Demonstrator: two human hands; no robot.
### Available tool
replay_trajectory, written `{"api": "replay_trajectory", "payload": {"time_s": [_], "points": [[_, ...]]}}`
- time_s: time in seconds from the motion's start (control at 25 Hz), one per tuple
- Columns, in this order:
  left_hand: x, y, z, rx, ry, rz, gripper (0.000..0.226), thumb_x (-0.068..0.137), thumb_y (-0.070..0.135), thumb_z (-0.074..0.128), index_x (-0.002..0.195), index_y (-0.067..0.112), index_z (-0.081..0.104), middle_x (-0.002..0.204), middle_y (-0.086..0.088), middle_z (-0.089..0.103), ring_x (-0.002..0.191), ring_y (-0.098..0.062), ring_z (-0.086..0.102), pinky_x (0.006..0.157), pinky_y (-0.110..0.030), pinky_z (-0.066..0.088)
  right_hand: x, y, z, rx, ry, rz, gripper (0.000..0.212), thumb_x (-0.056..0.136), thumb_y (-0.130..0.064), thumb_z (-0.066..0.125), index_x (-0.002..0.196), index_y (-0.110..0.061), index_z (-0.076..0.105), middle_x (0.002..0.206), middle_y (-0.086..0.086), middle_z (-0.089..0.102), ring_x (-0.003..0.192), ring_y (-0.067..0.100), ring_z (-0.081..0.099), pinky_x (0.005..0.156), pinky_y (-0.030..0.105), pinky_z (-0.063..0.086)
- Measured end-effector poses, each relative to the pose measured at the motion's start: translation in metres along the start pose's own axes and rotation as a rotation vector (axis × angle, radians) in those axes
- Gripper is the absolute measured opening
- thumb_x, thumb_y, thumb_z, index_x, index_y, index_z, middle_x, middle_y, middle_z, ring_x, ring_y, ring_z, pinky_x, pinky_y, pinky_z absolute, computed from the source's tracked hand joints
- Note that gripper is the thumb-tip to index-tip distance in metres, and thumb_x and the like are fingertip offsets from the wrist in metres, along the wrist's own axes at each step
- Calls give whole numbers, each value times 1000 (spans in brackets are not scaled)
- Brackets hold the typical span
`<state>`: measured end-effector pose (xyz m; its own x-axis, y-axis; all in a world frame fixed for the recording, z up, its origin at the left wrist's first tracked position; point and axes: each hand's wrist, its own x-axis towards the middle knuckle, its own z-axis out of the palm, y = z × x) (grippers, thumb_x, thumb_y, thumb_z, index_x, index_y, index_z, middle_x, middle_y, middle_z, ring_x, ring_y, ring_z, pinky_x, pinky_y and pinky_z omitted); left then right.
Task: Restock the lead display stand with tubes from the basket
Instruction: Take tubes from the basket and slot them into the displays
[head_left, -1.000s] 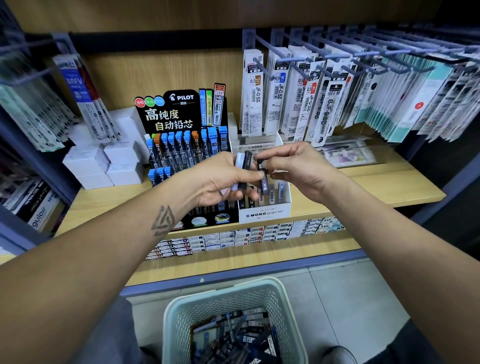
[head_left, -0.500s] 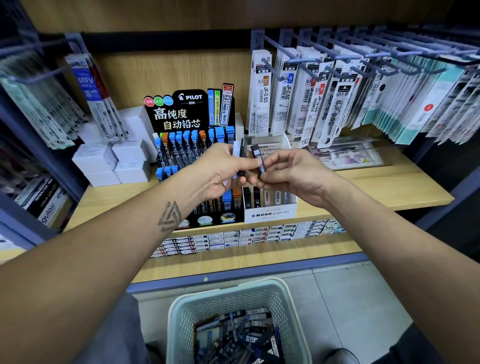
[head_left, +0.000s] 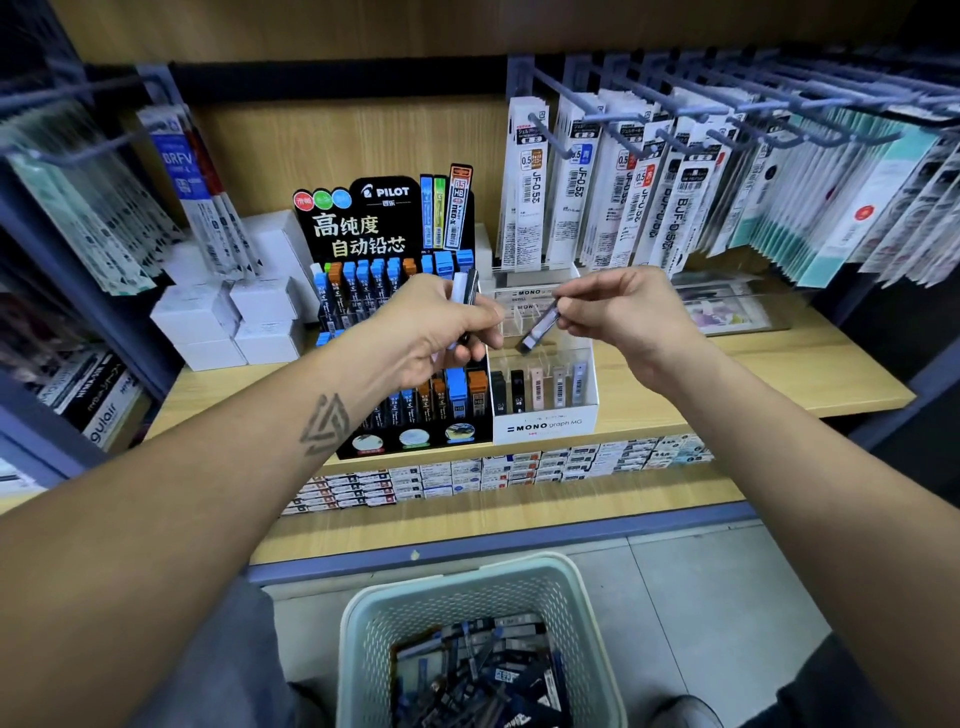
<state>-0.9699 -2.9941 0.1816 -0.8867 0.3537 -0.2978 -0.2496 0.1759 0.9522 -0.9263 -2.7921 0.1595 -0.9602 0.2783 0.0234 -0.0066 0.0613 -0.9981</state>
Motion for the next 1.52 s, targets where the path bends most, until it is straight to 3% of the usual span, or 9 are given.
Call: {"api": "replay_trajectory", "payload": {"time_s": [0.16,0.32,0.56,0.8,1.08,1.2,1.28,1.4,1.52], "points": [[0,1,-1,8,15,18,14,90,2,70,102,-2,66,68,-16,69,43,-12,52,35,-16,37,-3,2,2,-235,-85,-16,14,80,12,74,89,3,71,64,8,70,56,14,68,56,20,54],[2,0,0,7,11,13,11,91,1,69,100,0,64,68,-17,68,42,-12,52,34,-15,37,-2,4,2,-281,-122,-17,10,79,10,76,86,2,73,60,4,71,59,15,69,61,22,56],[7,-3,3,27,1,-6,23,91,1,69,113,-3,62,80,-22,70,42,-13,52,32,-16,35,-2,5,3,-155,-214,-65,18,80,15,71,88,-1,74,73,10,73,66,20,71,73,31,62],[2,0,3,62,-154,-53,17,93,0,66,108,-4,61,83,-29,71,39,-11,49,30,-15,34,-4,2,0,23,-298,-159,15,82,18,65,88,5,69,94,21,70,86,26,69,81,30,58],[3,0,6,-6,-163,-28,16,91,-2,66,107,-3,62,82,-30,69,40,-12,50,31,-15,35,-3,1,-2,136,-410,-19,31,81,15,65,110,5,68,105,21,71,92,29,69,84,35,58],[0,1,8,-4,-177,-47,13,92,-4,65,102,0,59,91,-35,68,40,-12,50,30,-15,35,-5,3,-1,125,-420,-30,35,75,9,71,110,3,69,103,21,72,96,29,69,92,39,57],[-1,2,7,6,-186,-51,15,91,-7,63,104,-1,58,93,-36,69,38,-12,50,30,-15,33,-4,3,-1,125,-396,-45,35,78,17,67,111,4,68,102,21,73,99,31,69,93,40,57],[-3,1,8,42,-207,-38,20,89,-7,67,107,-5,61,81,-26,70,36,-10,49,29,-15,31,-4,1,1,176,-358,-45,38,81,24,59,114,6,65,101,21,74,100,31,71,87,35,57],[-6,1,10,37,-176,-15,15,87,-8,69,98,-1,61,60,-12,63,35,-10,50,29,-14,32,-6,1,9,229,-351,-42,31,82,19,62,112,8,66,99,21,74,99,32,70,93,38,56]]}}
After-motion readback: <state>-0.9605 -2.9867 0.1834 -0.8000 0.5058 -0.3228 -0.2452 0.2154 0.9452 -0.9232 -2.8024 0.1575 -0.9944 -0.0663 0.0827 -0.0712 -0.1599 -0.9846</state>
